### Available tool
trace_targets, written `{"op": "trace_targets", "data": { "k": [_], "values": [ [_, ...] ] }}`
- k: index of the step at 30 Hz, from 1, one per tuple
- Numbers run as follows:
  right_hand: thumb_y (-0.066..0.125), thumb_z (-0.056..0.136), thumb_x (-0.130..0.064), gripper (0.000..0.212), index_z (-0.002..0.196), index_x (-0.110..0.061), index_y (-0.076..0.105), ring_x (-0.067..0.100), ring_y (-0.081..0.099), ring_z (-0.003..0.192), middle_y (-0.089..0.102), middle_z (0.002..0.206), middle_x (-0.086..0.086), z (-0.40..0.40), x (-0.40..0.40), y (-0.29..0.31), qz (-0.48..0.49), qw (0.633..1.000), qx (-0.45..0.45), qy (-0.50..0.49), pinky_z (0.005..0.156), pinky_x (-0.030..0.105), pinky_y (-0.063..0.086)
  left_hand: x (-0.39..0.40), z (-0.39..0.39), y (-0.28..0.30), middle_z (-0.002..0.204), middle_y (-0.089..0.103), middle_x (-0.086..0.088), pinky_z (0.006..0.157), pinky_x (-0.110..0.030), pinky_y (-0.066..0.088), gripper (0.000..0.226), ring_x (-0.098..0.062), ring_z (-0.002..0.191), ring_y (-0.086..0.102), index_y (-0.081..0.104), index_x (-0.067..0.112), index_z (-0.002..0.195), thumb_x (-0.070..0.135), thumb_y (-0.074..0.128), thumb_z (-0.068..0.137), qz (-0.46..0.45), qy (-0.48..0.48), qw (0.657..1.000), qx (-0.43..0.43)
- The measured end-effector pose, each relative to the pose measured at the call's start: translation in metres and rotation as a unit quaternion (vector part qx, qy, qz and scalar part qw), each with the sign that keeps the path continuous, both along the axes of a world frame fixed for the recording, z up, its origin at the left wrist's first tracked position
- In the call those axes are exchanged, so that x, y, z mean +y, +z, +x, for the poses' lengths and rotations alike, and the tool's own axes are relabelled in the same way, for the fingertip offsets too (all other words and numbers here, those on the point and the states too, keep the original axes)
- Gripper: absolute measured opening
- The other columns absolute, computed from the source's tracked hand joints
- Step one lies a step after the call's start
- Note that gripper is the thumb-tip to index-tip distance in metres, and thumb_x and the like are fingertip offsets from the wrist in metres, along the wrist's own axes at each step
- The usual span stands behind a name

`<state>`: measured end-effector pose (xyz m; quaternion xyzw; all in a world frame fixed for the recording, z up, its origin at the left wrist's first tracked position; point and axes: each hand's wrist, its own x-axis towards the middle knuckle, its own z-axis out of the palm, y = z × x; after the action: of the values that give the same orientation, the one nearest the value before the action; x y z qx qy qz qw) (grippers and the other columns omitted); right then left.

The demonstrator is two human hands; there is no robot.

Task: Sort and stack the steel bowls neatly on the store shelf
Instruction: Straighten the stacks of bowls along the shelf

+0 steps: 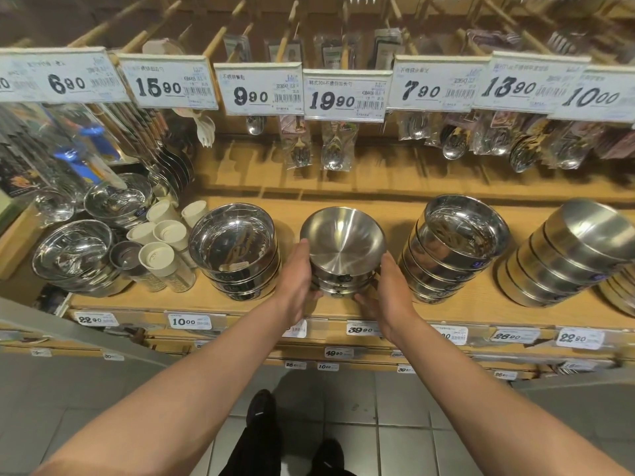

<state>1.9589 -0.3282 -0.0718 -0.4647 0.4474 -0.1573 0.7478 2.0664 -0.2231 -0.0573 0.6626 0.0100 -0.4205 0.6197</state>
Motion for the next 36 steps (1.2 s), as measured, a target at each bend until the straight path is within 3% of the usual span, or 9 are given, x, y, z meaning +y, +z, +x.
{"op": "trace_targets", "data": {
  "k": [4, 11, 16, 18, 21, 25, 31, 34, 36],
  "values": [
    [0.032, 0.109, -0.036, 0.033, 0.123, -0.032, 0.062, 0.009, 0.064, 0.095, 0.070, 0.099, -0.014, 0.007, -0.004, -0.003, 0.000, 1.000, -0.016, -0.011, 0.059, 0.022, 0.055, -0.003, 0.006, -0.001, 0.115, 0.062, 0.012, 0.080, -0.038, 0.053, 0.038, -0.012, 0.107, 0.059, 0.053, 0.038, 0.123, 0.058, 0.026, 0.103, -0.010, -0.011, 1.000, -0.002],
    [0.030, 0.107, -0.043, 0.035, 0.125, -0.039, 0.059, 0.018, 0.062, 0.112, 0.067, 0.121, -0.006, 0.011, -0.004, -0.003, -0.011, 1.000, -0.005, -0.004, 0.081, 0.035, 0.052, -0.004, 0.008, -0.006, 0.107, 0.060, 0.016, 0.096, -0.047, 0.053, 0.033, -0.010, 0.102, 0.058, 0.050, 0.036, 0.124, 0.053, 0.031, 0.103, -0.014, 0.005, 1.000, -0.013],
    [0.035, 0.107, -0.041, 0.028, 0.105, -0.034, 0.062, 0.017, 0.061, 0.109, 0.064, 0.120, 0.000, 0.001, 0.004, -0.001, -0.001, 1.000, 0.003, -0.013, 0.092, 0.042, 0.054, 0.003, 0.008, -0.002, 0.129, 0.062, 0.002, 0.090, -0.035, 0.052, 0.046, -0.011, 0.110, 0.059, 0.049, 0.028, 0.138, 0.054, 0.036, 0.102, -0.063, 0.026, 0.997, 0.037],
    [0.040, 0.106, -0.042, 0.021, 0.101, -0.038, 0.060, 0.016, 0.060, 0.110, 0.061, 0.121, -0.004, -0.018, 0.010, -0.005, 0.017, 0.999, 0.025, -0.023, 0.097, 0.048, 0.056, 0.014, -0.004, -0.004, 0.127, 0.061, 0.000, 0.090, -0.035, 0.050, 0.045, -0.010, 0.103, 0.058, 0.051, 0.029, 0.136, 0.054, 0.035, 0.103, -0.042, 0.057, 0.996, 0.048],
    [0.045, 0.105, -0.041, 0.021, 0.109, -0.031, 0.063, 0.018, 0.066, 0.102, 0.064, 0.116, 0.000, -0.058, 0.008, -0.012, 0.038, 0.997, 0.054, -0.043, 0.084, 0.042, 0.063, 0.030, -0.039, -0.013, 0.116, 0.057, -0.015, 0.088, -0.039, 0.051, 0.035, -0.018, 0.095, 0.056, 0.048, 0.019, 0.132, 0.041, 0.040, 0.105, 0.016, 0.054, 0.996, 0.075],
    [0.046, 0.104, -0.031, 0.024, 0.100, -0.017, 0.065, 0.018, 0.069, 0.078, 0.069, 0.091, 0.006, -0.103, -0.018, -0.012, 0.037, 0.991, 0.088, -0.090, 0.062, 0.030, 0.061, 0.011, -0.078, -0.019, 0.118, 0.051, -0.007, 0.104, -0.047, 0.044, 0.046, -0.024, 0.109, 0.049, 0.046, 0.003, 0.142, 0.031, 0.039, 0.106, 0.036, -0.038, 0.991, 0.121],
    [0.039, 0.105, -0.032, 0.024, 0.094, -0.022, 0.059, 0.019, 0.061, 0.095, 0.064, 0.102, 0.004, -0.116, -0.074, -0.011, 0.028, 0.992, 0.077, -0.097, 0.065, 0.031, 0.062, -0.059, -0.105, -0.015, 0.118, 0.055, -0.005, 0.104, -0.047, 0.049, 0.040, -0.018, 0.088, 0.061, 0.051, 0.013, 0.134, 0.039, 0.043, 0.105, 0.072, -0.074, 0.994, 0.035],
    [0.041, 0.098, -0.044, 0.028, 0.105, -0.026, 0.061, 0.014, 0.061, 0.102, 0.067, 0.112, -0.002, -0.116, -0.091, -0.013, 0.036, 0.997, 0.061, -0.031, 0.075, 0.033, 0.060, -0.085, -0.115, -0.011, 0.129, 0.061, -0.004, 0.101, -0.046, 0.048, 0.036, -0.021, 0.104, 0.061, 0.057, 0.018, 0.129, 0.039, 0.040, 0.105, 0.045, -0.079, 0.996, 0.014],
    [0.045, 0.092, -0.050, 0.031, 0.106, -0.028, 0.063, 0.011, 0.063, 0.091, 0.071, 0.102, -0.009, -0.117, -0.097, -0.012, 0.027, 0.999, 0.040, 0.009, 0.061, 0.027, 0.055, -0.095, -0.120, -0.013, 0.124, 0.065, -0.014, 0.096, -0.042, 0.048, 0.036, -0.029, 0.112, 0.060, 0.059, 0.010, 0.122, 0.035, 0.039, 0.106, 0.014, -0.059, 0.998, 0.021]
  ]
}}
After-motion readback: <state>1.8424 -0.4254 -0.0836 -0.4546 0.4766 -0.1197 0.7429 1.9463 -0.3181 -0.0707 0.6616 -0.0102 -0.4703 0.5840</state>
